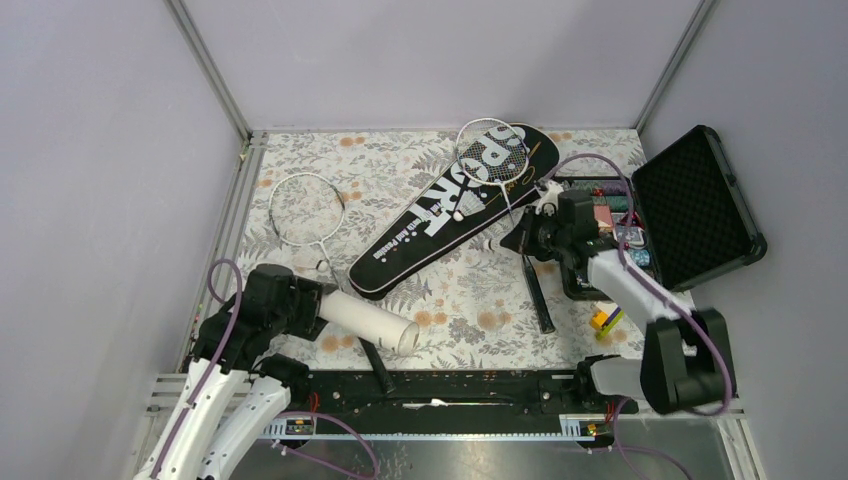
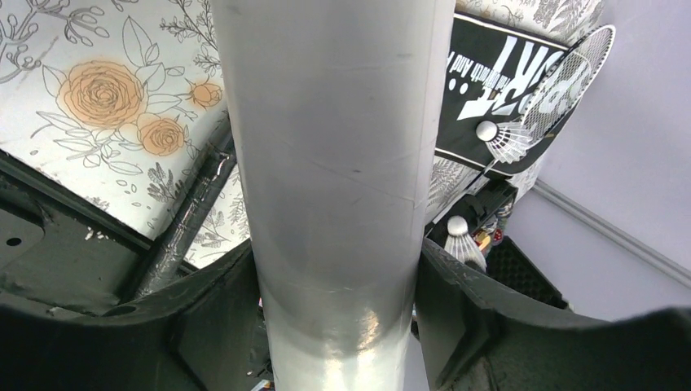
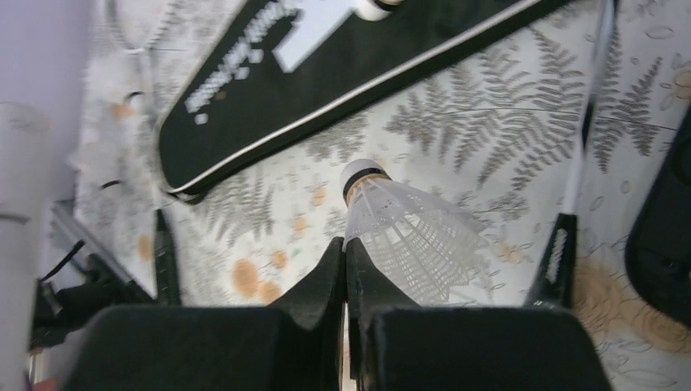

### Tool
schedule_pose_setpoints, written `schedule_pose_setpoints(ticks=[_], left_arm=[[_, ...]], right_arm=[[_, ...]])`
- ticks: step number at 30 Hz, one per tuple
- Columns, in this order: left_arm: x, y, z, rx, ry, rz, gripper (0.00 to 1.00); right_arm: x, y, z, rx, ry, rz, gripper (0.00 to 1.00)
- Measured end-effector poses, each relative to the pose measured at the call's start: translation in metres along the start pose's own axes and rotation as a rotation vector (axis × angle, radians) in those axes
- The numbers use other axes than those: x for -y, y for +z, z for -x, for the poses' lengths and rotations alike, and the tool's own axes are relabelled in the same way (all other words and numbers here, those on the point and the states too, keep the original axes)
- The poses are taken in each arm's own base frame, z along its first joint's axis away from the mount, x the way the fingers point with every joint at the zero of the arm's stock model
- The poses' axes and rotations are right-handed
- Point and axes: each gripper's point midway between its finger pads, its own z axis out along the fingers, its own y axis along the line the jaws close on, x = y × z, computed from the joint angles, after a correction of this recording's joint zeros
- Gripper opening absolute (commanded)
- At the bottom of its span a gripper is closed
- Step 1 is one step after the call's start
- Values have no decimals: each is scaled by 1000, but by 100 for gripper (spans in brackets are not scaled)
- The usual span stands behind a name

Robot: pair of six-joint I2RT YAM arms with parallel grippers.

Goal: Pack up the badminton gear

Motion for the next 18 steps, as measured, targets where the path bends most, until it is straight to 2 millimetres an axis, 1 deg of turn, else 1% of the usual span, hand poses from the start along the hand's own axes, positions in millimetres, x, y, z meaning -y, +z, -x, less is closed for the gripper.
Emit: schedule_pose_setpoints(ticks=[3, 6, 8, 10, 11, 12, 15, 18], left_arm=[[1, -2, 0, 2, -39, 12, 28], [0, -2, 1, 4, -74, 32, 28], [1, -2, 1, 5, -89, 49, 28], [8, -5, 0, 6, -100, 54, 28], [11, -5, 0, 6, -104, 52, 28], [15, -7, 0, 6, -109, 51, 28], [27, -11, 2, 13, -121, 42, 27], [42, -18, 5, 29, -141, 16, 27]], right_arm=[[-26, -29, 9, 99, -42, 71, 0], [-60, -66, 21, 238, -134, 152, 0], [-85, -91, 23, 323, -211, 218, 0], [-111, -117, 18, 403, -291, 298, 0], [-116, -122, 15, 417, -308, 319, 0], [-127, -134, 9, 452, -345, 362, 0], [-146, -154, -8, 515, -427, 455, 0], [-157, -168, -25, 542, -495, 522, 0]])
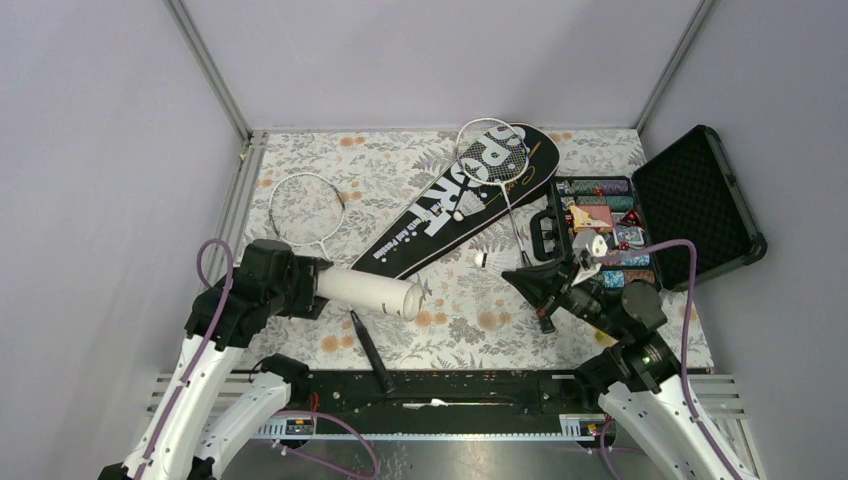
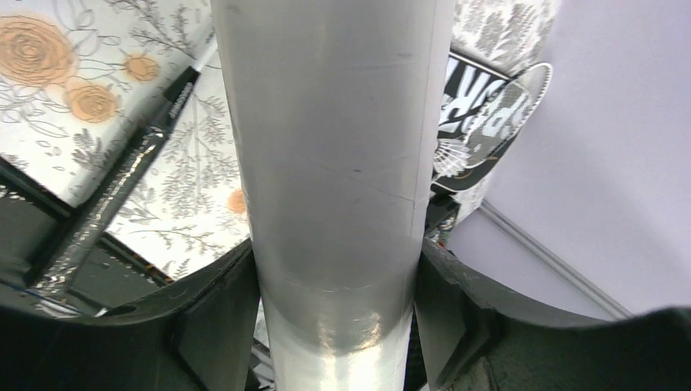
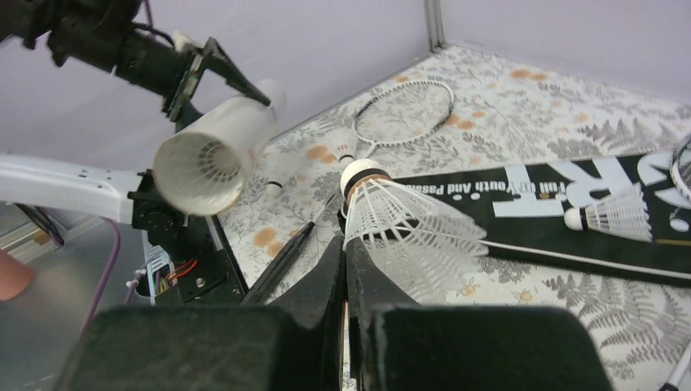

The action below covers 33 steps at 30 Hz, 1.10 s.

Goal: Pack up the badminton gear

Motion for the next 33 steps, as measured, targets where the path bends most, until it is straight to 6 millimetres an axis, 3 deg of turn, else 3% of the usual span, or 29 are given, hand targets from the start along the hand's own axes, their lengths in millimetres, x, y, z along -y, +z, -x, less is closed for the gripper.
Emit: schedule_pose_setpoints(ticks=[5, 11, 21, 28, 33], left_arm=[[21, -8, 2, 24, -24, -32, 28], [30, -3, 0, 23, -26, -47, 27], [33, 0, 1, 21, -28, -82, 29], [39, 6, -3, 12, -23, -79, 29], [46, 16, -12, -25, -20, -82, 29]], right_arm=[[-18, -12, 11, 31, -67, 58, 0], [-36, -16, 23, 41, -78, 124, 0], [-42, -1, 10, -44, 17, 178, 0], [-70, -3, 23, -25, 23, 267, 0], [-79, 9, 15, -57, 30, 301, 0]])
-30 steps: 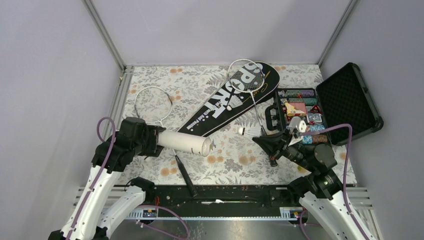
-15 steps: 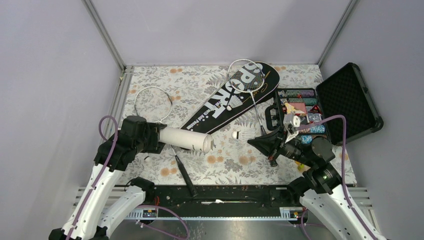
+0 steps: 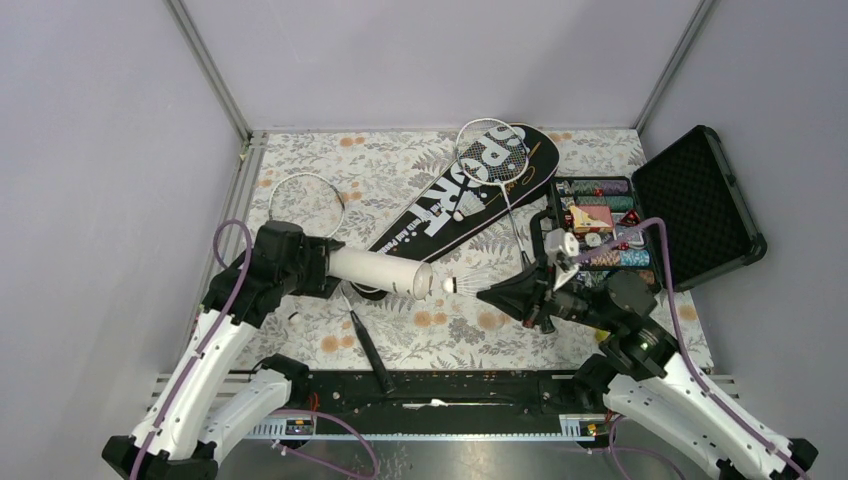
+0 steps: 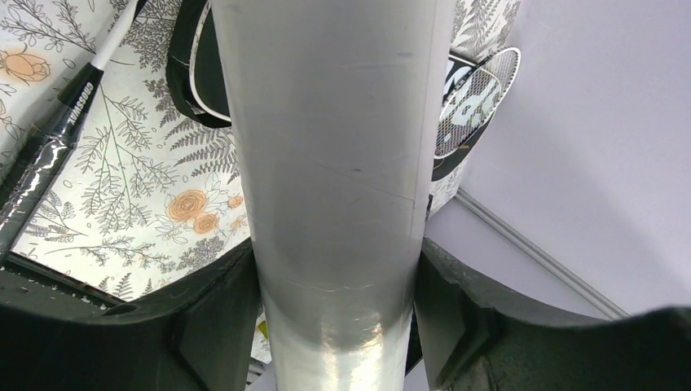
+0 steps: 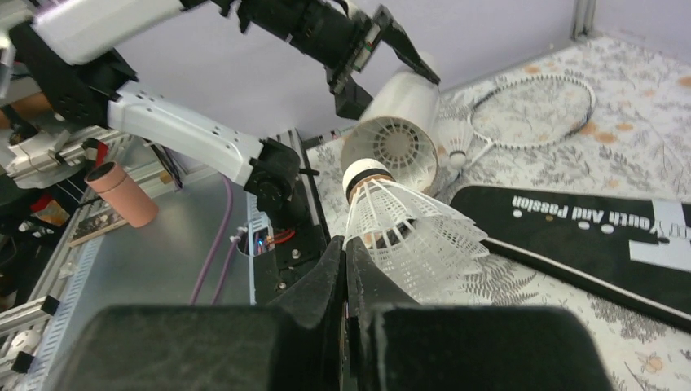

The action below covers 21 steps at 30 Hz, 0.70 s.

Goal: Pack up the badminton gear

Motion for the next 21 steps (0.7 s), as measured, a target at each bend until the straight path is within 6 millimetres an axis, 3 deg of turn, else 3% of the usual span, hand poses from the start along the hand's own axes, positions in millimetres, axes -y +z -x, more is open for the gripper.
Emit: schedule_pose_setpoints(ticks=[4, 8, 17, 21], left_arm=[[2, 2, -4, -12, 5, -4, 29], [6, 3, -7, -22, 18, -19, 29], [-1, 35, -23, -56, 80, 11, 29], [1, 35, -28, -74, 90, -8, 28]], right_arm=[[12, 11, -18, -64, 4, -37, 0], [22, 18, -22, -73, -1, -71, 0], [38, 34, -32, -45, -28, -86, 0], [40, 50, -47, -83, -38, -59, 0]])
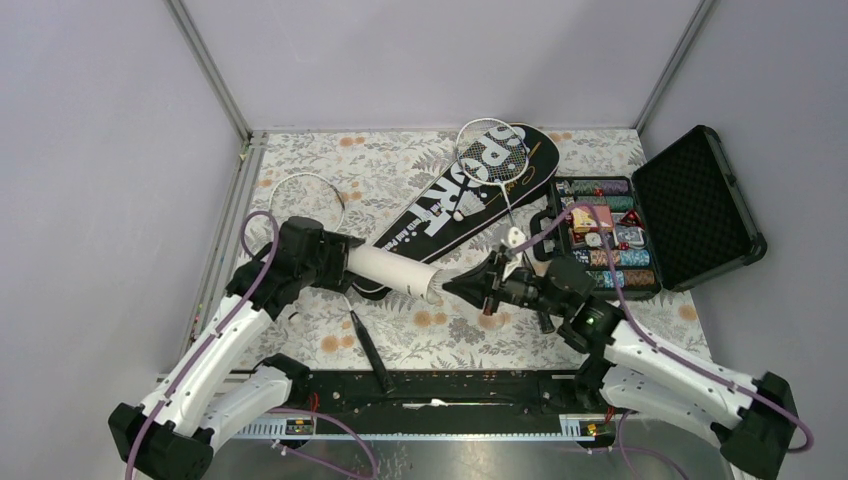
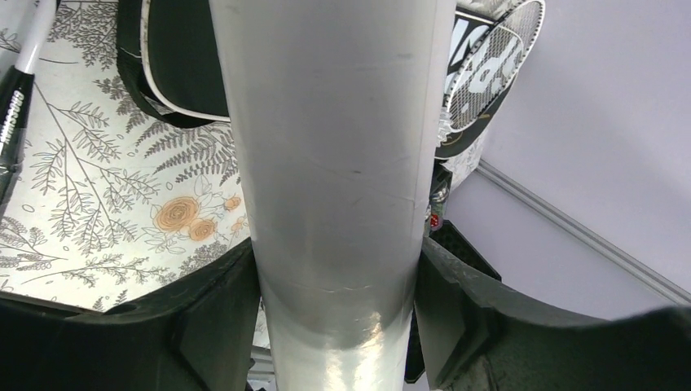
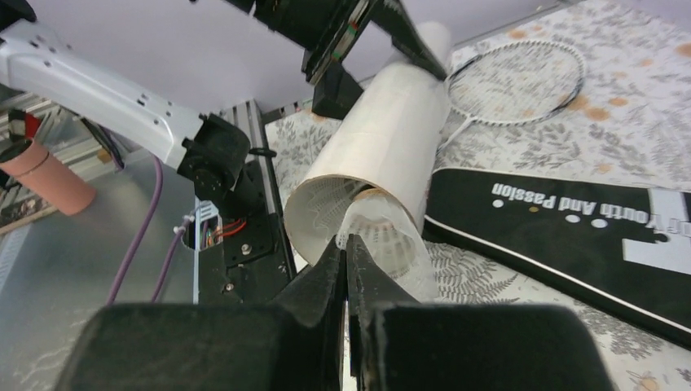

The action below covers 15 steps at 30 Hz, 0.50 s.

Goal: Pack up the badminton gear

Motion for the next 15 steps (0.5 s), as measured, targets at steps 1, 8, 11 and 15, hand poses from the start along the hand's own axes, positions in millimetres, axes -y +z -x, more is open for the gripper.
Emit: schedule_pose_setpoints(ticks=[1, 8, 11, 15], left_arm=[[1, -1, -1, -3, 3, -7, 28], [4, -4, -1, -3, -3, -30, 27], [4, -5, -1, -7, -3, -31, 27], [5, -8, -2, -11, -4, -42, 27]], right_arm=[[0, 7, -7, -15, -7, 11, 0], [0, 38, -29, -44, -105, 22, 0], [3, 51, -35, -54, -134, 15, 0], [1, 62, -36, -40, -171, 11, 0]])
